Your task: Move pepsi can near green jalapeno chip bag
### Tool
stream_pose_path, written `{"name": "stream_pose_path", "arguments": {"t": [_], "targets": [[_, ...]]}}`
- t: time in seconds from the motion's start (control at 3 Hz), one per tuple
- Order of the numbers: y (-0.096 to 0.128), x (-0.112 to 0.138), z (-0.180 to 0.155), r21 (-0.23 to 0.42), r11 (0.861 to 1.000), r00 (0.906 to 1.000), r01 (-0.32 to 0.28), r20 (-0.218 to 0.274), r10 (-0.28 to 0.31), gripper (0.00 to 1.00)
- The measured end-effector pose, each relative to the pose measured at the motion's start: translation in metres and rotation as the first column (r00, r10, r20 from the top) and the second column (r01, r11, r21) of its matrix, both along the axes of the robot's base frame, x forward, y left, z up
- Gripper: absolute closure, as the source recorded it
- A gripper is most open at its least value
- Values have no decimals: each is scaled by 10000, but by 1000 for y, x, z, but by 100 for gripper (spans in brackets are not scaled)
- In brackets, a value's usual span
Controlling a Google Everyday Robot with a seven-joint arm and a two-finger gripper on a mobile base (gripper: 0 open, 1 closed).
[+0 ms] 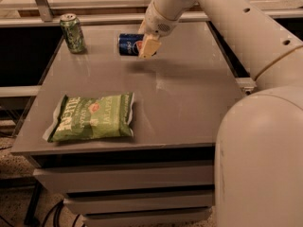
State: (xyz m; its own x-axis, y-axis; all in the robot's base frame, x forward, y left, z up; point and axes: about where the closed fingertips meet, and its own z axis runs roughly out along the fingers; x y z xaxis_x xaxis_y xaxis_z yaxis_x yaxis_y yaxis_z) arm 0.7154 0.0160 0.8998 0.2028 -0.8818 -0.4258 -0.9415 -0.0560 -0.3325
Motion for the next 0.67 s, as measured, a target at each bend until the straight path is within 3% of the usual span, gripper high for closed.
{"name": "stream_pose_path", "arguments": {"t": [0.67], "targets": [[19, -41, 33, 42, 9903, 9901, -1391, 184, 1390, 100]]}}
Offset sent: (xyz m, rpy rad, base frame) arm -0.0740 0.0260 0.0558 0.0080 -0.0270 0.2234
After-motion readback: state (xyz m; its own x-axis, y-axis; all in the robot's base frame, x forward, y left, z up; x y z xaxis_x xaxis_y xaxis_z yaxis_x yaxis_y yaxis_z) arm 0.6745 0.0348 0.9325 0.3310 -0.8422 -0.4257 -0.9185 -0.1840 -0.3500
